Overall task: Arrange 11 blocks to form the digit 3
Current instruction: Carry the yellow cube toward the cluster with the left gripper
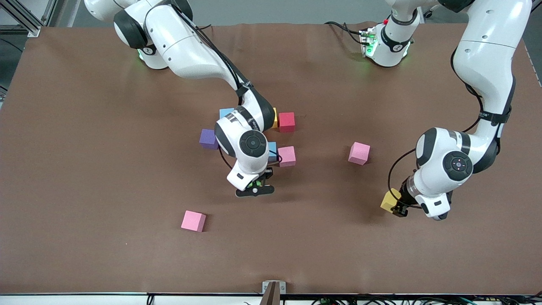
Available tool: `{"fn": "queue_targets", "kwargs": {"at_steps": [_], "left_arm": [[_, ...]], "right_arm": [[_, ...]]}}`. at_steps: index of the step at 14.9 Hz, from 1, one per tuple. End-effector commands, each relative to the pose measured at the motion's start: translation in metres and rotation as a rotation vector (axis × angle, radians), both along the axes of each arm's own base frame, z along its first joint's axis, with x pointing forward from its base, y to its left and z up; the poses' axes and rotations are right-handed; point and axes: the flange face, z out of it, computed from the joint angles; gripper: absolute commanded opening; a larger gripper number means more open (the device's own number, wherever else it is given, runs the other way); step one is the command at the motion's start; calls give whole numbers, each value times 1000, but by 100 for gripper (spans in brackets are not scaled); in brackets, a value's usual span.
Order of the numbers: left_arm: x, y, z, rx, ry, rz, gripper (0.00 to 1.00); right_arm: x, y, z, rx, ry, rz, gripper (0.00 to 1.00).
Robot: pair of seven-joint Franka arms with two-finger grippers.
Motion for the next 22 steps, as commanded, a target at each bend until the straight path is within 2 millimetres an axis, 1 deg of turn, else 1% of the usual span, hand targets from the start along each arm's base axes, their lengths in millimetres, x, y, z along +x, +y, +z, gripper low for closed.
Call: {"fn": "queue_targets", "kwargs": {"at_steps": [1, 3, 4, 7, 8, 9, 11, 15, 17, 18, 20, 22], "left_arm": [[5, -23, 4, -20, -4, 147, 41], [4, -29, 5, -28, -3, 205, 41], [4, -35, 7, -33, -8, 222, 41], [4, -44, 8, -46, -7, 290, 41], [3, -46, 6, -47, -4, 327, 41], [1, -55, 1, -46, 2, 363, 41], [-2, -58, -12, -39, 17, 408, 41], [0, -61, -11, -43, 12, 452, 41], [-6, -83, -10, -47, 14, 427, 41], [-5, -85, -10, -47, 16, 427, 41], [-5, -98, -9, -39, 36, 438, 41], [-4, -110, -10, -43, 44, 489, 41]], "right_arm": [[1, 3, 0, -6, 2, 13, 27], [0, 4, -1, -5, 4, 12, 27], [0, 4, -1, -5, 5, 13, 27], [1, 3, -1, -3, 2, 12, 27], [1, 4, -1, -1, 2, 13, 28], [1, 4, -3, -2, 3, 13, 28], [1, 4, -5, -1, 1, 12, 28], [-1, 7, -8, 7, 9, 12, 29], [-2, 8, -7, 11, 8, 11, 30], [-1, 8, -8, 13, 5, 11, 30], [-1, 8, -6, 16, 2, 11, 30], [-1, 8, -6, 16, 2, 13, 30]]}}
